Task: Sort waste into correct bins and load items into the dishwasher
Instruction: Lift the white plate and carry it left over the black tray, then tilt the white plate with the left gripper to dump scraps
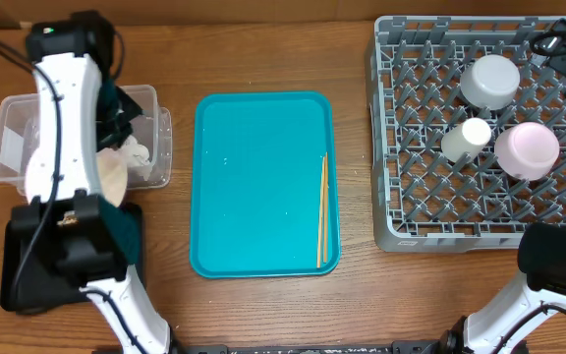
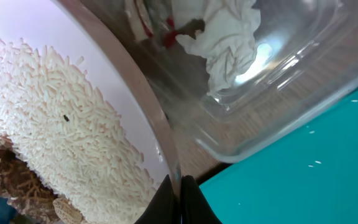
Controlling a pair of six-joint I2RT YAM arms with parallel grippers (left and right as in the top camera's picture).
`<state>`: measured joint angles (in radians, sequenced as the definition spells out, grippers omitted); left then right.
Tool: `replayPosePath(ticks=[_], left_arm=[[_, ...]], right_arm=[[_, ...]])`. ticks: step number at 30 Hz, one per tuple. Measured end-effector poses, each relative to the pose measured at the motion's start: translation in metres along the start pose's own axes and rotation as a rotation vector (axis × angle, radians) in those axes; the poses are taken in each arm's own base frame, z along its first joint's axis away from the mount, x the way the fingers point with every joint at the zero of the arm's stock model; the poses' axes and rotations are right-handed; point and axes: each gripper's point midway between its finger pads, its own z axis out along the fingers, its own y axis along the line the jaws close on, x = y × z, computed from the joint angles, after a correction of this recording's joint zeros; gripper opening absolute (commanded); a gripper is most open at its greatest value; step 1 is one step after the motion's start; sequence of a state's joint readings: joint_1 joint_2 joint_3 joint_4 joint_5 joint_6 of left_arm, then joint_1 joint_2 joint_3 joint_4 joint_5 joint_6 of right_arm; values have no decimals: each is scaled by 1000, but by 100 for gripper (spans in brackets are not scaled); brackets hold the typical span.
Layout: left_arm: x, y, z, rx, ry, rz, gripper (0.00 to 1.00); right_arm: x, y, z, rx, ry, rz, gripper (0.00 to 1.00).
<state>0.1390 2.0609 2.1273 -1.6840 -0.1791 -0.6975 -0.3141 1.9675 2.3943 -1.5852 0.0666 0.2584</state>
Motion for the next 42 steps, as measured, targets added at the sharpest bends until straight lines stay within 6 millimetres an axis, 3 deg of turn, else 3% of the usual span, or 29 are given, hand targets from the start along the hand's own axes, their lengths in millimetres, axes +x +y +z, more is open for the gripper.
replayPosePath(ticks=[6,14,22,30,42], left_arm=[[-1,16,-25,50,-48,-37,4],[0,40,0,10,45,-97,4],[-8,61,9,23,90,-176,4],[-19,65,13,124,121,-222,4],[-19,64,13,178,147,-212,4]], right_arm=[[0,0,0,0,1,0,100],[0,0,0,0,0,1,100],[0,0,0,0,1,0,100],[0,0,0,0,1,0,100],[0,0,0,0,1,0,100]])
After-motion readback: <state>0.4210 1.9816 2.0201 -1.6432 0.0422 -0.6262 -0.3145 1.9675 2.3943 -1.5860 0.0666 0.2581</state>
